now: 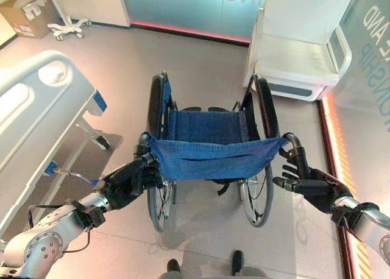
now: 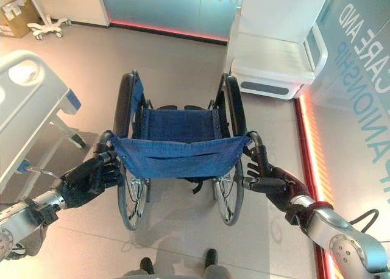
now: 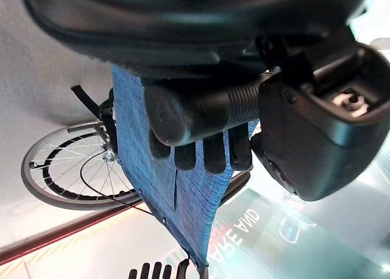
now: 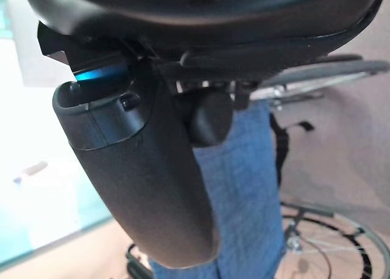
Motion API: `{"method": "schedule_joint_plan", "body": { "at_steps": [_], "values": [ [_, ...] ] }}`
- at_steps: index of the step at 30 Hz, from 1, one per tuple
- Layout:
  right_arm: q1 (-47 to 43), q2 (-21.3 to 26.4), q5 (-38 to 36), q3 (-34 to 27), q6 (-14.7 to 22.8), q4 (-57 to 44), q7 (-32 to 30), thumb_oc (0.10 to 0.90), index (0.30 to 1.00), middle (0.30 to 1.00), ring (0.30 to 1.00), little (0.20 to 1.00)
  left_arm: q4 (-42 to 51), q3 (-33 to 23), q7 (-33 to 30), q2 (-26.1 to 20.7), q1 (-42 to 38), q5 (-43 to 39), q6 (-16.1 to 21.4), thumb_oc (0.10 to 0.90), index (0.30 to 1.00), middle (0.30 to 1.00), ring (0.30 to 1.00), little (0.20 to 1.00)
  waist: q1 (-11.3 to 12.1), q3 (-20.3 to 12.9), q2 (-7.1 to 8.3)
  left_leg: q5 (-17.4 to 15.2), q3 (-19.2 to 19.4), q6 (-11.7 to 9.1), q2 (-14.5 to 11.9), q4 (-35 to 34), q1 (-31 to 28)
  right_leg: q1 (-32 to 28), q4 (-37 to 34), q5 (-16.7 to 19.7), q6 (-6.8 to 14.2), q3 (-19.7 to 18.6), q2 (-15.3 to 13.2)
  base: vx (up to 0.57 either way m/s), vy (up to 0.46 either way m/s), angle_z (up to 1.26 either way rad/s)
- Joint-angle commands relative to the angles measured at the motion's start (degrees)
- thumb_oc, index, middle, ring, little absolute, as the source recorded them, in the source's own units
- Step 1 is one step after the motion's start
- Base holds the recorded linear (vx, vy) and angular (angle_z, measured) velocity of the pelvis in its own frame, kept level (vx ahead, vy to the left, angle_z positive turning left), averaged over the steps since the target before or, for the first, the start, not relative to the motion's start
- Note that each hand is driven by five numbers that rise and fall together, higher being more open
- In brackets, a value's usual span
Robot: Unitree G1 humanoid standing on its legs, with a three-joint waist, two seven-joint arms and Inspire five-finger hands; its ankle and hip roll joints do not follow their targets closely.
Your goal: Push the wheelchair next to the bed
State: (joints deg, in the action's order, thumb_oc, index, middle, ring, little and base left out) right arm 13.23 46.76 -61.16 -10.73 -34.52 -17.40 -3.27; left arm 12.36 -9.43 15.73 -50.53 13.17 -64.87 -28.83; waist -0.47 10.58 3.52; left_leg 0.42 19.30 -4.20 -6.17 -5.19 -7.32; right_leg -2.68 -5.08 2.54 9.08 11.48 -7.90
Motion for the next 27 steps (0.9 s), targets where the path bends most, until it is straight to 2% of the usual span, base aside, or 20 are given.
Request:
{"method": "schedule_joint_plan", "body": {
  "at_steps": [1,17,27],
  "values": [
    [-6.67,5.53,0.90,-1.03,1.79,0.90,-0.52,0.800,0.900,0.900,0.900,0.900,2.29,1.40,3.55,-1.37,-9.65,-2.10,5.83,0.400,0.300,0.300,0.300,0.300,0.00,-2.14,-2.65,0.67,-2.49,-0.58,-1.18,1.15,1.27,-1.50,5.78,-3.57,0.57,3.62,-1.89,0.00,0.000,0.00],
    [-15.40,10.76,1.92,3.37,-0.55,6.83,-1.74,0.800,0.900,0.900,0.900,0.900,-0.66,3.71,5.11,-3.35,-13.29,-2.74,4.16,0.400,0.300,0.300,0.300,0.300,1.89,-2.35,-2.42,0.49,-4.31,-0.70,-0.83,0.71,0.89,-2.74,5.28,-3.74,0.32,4.94,-1.68,0.00,0.000,0.00],
    [-17.17,15.54,5.76,1.81,-4.89,10.32,1.51,0.800,0.900,0.900,0.900,0.900,-2.46,3.37,6.89,-4.69,-14.02,-2.83,2.98,0.400,0.300,0.300,0.300,0.300,2.35,-2.82,-1.90,0.18,-4.73,-0.50,-0.58,0.37,0.25,-3.27,5.29,-3.99,0.14,5.08,-1.23,0.01,-0.005,0.03]
  ]
}}
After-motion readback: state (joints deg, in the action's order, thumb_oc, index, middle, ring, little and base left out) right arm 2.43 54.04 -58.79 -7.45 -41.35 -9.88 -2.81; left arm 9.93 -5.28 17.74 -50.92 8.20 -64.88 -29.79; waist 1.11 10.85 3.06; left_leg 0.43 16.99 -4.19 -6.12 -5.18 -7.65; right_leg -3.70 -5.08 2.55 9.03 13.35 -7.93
